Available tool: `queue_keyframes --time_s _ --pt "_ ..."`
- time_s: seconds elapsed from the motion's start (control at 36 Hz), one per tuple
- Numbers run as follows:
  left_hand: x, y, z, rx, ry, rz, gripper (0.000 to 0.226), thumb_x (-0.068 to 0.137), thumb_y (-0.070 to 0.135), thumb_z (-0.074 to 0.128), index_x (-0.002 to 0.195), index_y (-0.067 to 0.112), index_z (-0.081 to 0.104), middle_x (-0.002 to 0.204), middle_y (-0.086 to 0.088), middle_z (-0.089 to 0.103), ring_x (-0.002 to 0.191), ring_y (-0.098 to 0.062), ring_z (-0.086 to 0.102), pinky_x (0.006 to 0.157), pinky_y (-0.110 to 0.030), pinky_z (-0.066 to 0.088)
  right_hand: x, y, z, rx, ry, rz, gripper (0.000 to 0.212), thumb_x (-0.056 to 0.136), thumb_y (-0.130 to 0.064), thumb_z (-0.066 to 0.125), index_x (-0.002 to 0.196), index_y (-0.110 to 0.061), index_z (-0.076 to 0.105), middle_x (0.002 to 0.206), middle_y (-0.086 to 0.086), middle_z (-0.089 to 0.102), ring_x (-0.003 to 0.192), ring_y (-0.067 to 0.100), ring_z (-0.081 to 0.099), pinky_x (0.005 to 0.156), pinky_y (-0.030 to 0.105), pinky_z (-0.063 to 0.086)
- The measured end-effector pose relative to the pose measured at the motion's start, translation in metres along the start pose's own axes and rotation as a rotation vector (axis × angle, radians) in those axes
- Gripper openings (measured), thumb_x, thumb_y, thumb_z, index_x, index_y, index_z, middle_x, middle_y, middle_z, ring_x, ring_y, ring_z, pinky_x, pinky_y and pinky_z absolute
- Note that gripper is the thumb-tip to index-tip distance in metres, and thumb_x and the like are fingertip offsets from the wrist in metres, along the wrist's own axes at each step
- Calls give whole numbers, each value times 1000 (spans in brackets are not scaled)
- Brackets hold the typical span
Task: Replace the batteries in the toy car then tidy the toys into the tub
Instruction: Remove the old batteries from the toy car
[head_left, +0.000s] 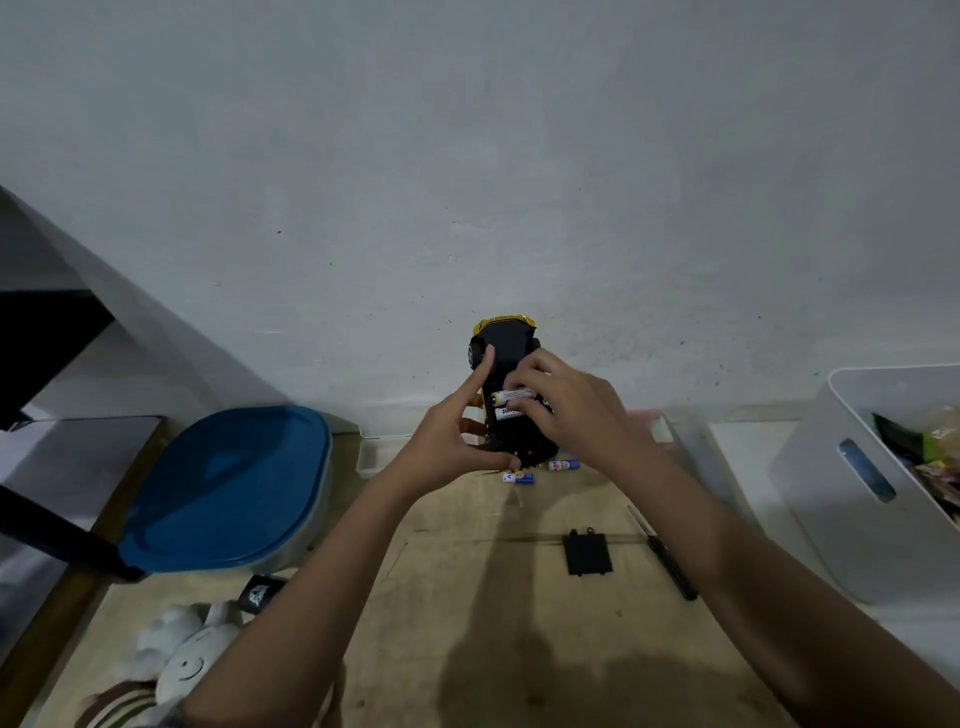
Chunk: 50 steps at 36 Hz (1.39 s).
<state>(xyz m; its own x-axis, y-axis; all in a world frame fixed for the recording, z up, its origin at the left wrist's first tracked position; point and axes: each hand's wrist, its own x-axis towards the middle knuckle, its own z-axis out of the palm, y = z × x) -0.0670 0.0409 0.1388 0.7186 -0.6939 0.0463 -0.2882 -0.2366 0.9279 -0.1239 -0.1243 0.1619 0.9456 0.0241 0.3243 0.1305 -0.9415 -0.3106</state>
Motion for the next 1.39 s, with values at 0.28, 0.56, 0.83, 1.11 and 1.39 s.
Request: queue_keyframes --time_s 0.28,0.56,0.83,1.11,1.39 --pt "1 6 -6 -30 51 -13 117 65 10 84 140 58 9 117 7 50 96 -16 64 79 -31 57 7 7 -16 619 336 274 13 97 -21 46 106 -14 51 91 -4 59 81 2 58 67 15 44" --pt "-1 6 -4 -38 44 -21 116 66 11 84 139 59 8 118 9 49 99 -16 63 82 -30 57 3 14 -27 1497 387 609 26 98 -18 32 106 -15 56 67 -4 45 32 4 26 33 15 21" --pt "-4 8 -6 -67 28 -21 114 69 8 82 138 60 7 119 11 48 101 -14 63 84 -30 56 2 17 -27 1402 311 830 40 98 -40 38 67 -15 39 45 -6 37 42 8 54 29 15 19" --pt "-5 14 -9 -65 8 -6 113 70 5 80 134 65 9 122 9 46 104 -16 61 84 -31 56 2 20 -23 1031 181 851 23 89 -19 45 68 -15 54 35 -10 30 33 6 25 35 19 20" --pt "-1 25 -9 -53 -29 5 112 72 3 79 140 59 8 122 4 47 102 -16 62 84 -34 57 3 11 -21 670 210 562 38 93 -43 47 100 -12 69 73 -5 53 70 7 47 65 23 36"
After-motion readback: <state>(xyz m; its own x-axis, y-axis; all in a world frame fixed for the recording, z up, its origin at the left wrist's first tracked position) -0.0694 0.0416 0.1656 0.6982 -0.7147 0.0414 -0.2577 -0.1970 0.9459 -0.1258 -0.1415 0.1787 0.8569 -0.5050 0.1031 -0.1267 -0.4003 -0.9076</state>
